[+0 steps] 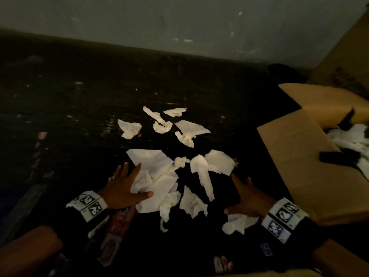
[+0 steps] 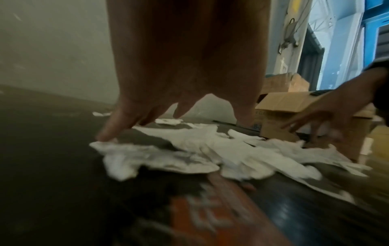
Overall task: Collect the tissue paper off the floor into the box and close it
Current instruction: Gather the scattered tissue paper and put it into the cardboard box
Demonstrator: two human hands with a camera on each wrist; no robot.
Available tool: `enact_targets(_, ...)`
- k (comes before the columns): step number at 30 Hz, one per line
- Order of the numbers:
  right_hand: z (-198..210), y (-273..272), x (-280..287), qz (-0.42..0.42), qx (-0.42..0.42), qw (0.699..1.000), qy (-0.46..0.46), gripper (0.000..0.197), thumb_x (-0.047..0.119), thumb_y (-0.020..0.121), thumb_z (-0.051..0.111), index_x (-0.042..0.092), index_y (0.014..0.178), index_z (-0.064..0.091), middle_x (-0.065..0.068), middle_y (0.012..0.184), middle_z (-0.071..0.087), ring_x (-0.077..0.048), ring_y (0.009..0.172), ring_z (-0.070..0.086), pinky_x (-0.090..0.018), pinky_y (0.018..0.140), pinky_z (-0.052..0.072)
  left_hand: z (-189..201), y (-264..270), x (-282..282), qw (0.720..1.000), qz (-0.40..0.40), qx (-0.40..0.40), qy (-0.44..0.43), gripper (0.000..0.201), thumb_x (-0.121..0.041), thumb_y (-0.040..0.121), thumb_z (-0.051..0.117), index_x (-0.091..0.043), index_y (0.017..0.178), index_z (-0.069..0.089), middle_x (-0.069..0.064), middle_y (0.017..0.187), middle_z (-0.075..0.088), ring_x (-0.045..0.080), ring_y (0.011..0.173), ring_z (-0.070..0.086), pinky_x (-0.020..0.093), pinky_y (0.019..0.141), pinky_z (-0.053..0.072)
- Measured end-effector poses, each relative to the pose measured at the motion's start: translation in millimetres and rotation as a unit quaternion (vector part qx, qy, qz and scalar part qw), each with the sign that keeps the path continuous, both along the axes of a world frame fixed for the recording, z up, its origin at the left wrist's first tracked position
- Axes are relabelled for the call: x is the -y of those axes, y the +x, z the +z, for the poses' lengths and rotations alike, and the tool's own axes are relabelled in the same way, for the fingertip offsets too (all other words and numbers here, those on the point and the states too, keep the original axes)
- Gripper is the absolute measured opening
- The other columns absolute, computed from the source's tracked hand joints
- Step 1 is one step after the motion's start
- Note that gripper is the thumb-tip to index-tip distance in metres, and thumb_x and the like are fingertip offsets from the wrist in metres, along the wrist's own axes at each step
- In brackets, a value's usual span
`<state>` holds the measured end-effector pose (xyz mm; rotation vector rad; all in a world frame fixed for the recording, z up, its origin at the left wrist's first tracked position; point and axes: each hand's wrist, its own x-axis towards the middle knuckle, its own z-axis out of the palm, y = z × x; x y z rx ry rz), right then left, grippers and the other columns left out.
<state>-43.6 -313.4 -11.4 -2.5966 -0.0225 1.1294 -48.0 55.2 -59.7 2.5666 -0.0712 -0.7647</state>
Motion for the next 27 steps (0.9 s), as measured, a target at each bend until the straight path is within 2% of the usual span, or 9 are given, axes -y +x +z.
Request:
enact_targets(3, -20.5, -25.3, -0.5, -0.013, -0.022, 0.999, -0.031, 0.119, 0.028, 0.076, 0.077, 0.024, 0.146, -0.018, -0.022, 0.156, -0.011, -0.045, 0.138, 0.025, -0.048, 0.103, 0.042, -9.4, -9.8, 14.8, 0.998, -0.012, -0.015, -0.059, 0.132, -0.1, 0.033, 0.032, -0.04, 0.141, -0.015, 0.007, 0.154, -0.022, 0.026, 0.141, -0.021, 0.055, 0.115, -0.001)
enact_targets(7, -42.3, -25.7, -32.4, -0.006, 0.098, 0.991, -0.093, 0.1, 0.025, 0.078, 0.07, 0.026, 0.148, -0.001, -0.023, 0.15, 0.011, -0.045, 0.131, 0.035, -0.051, 0.105, 0.038, -17.4, -16.1, 46.0, 0.996, -0.069, 0.014, -0.049, 0.133, -0.101, 0.034, 0.027, -0.038, 0.141, -0.02, 0.009, 0.154, -0.025, 0.027, 0.14, -0.022, 0.054, 0.116, -0.001)
enact_targets(9, -44.1, -16.4, -51.5, -0.023, 0.152, 0.987, -0.052, 0.093, 0.021, 0.076, 0.072, 0.026, 0.147, 0.011, -0.021, 0.146, 0.019, -0.041, 0.131, 0.036, -0.051, 0.106, 0.037, -18.1, -17.5, 58.4, 0.994, -0.091, 0.026, -0.048, 0.135, -0.102, 0.032, 0.024, -0.035, 0.142, -0.019, 0.01, 0.153, -0.026, 0.029, 0.141, -0.021, 0.054, 0.116, -0.001)
enact_targets(12, -37.9, -4.4, -74.8, -0.049, 0.176, 0.978, 0.104, 0.097, 0.016, 0.073, 0.077, 0.022, 0.147, 0.015, -0.015, 0.15, 0.02, -0.033, 0.139, 0.027, -0.047, 0.11, 0.033, -13.4, -15.0, 65.1, 0.991, -0.115, 0.046, -0.052, 0.131, -0.1, 0.036, 0.024, -0.037, 0.141, -0.021, 0.01, 0.153, -0.026, 0.027, 0.141, -0.022, 0.052, 0.115, -0.003)
enact_targets(14, -26.7, -1.1, -80.4, -0.069, 0.188, 0.964, 0.177, 0.087, 0.011, 0.075, 0.076, 0.019, 0.145, 0.025, -0.012, 0.148, 0.025, -0.028, 0.129, 0.041, -0.033, 0.1, 0.043, -8.2, -13.1, 60.6, 0.99, -0.126, 0.068, -0.017, 0.127, -0.099, 0.038, 0.027, -0.039, 0.138, -0.025, 0.008, 0.151, -0.031, 0.026, 0.139, -0.025, 0.053, 0.113, -0.005)
enact_targets(16, -16.5, 1.6, -73.8, -0.053, 0.211, 0.961, 0.172, 0.077, 0.011, 0.077, 0.074, 0.02, 0.142, 0.033, -0.009, 0.147, 0.028, -0.026, 0.119, 0.049, -0.031, 0.093, 0.048, -4.4, -16.2, 50.8, 0.986, -0.136, 0.09, 0.036, 0.125, -0.094, 0.043, 0.037, -0.041, 0.135, -0.03, 0.002, 0.147, -0.036, 0.024, 0.137, -0.028, 0.058, 0.111, -0.005)
enact_targets(21, -21.2, 6.1, -39.9, 0.026, 0.129, 0.991, 0.041, 0.096, 0.036, 0.077, 0.074, 0.02, 0.149, 0.012, -0.008, 0.158, 0.01, -0.027, 0.146, 0.011, -0.042, 0.118, 0.02, -9.7, -28.5, 32.0, 0.98, -0.166, 0.074, 0.079, 0.123, -0.09, 0.044, 0.045, -0.049, 0.118, -0.045, 0.007, 0.147, -0.039, 0.028, 0.134, -0.035, 0.064, 0.108, -0.007)
enact_targets(24, -34.7, -0.8, -56.3, 0.054, 0.143, 0.988, 0.014, 0.087, 0.035, 0.081, 0.07, 0.02, 0.148, 0.015, -0.009, 0.157, 0.014, -0.028, 0.144, 0.017, -0.038, 0.116, 0.023, -11.9, -24.8, 42.3, 0.983, -0.16, 0.053, 0.075, 0.119, -0.091, 0.043, 0.038, -0.048, 0.117, -0.045, 0.01, 0.147, -0.038, 0.029, 0.136, -0.032, 0.063, 0.109, -0.006)
enact_targets(27, -35.4, 0.6, -89.2, 0.059, 0.161, 0.982, 0.076, 0.073, 0.021, 0.086, 0.064, 0.018, 0.146, 0.022, -0.01, 0.155, 0.018, -0.024, 0.143, 0.02, -0.029, 0.113, 0.022, -11.8, -12.9, 51.8, 0.986, -0.144, 0.04, 0.079, 0.13, -0.098, 0.031, 0.017, -0.038, 0.135, -0.031, 0.014, 0.15, -0.033, 0.032, 0.139, -0.026, 0.061, 0.111, -0.003)
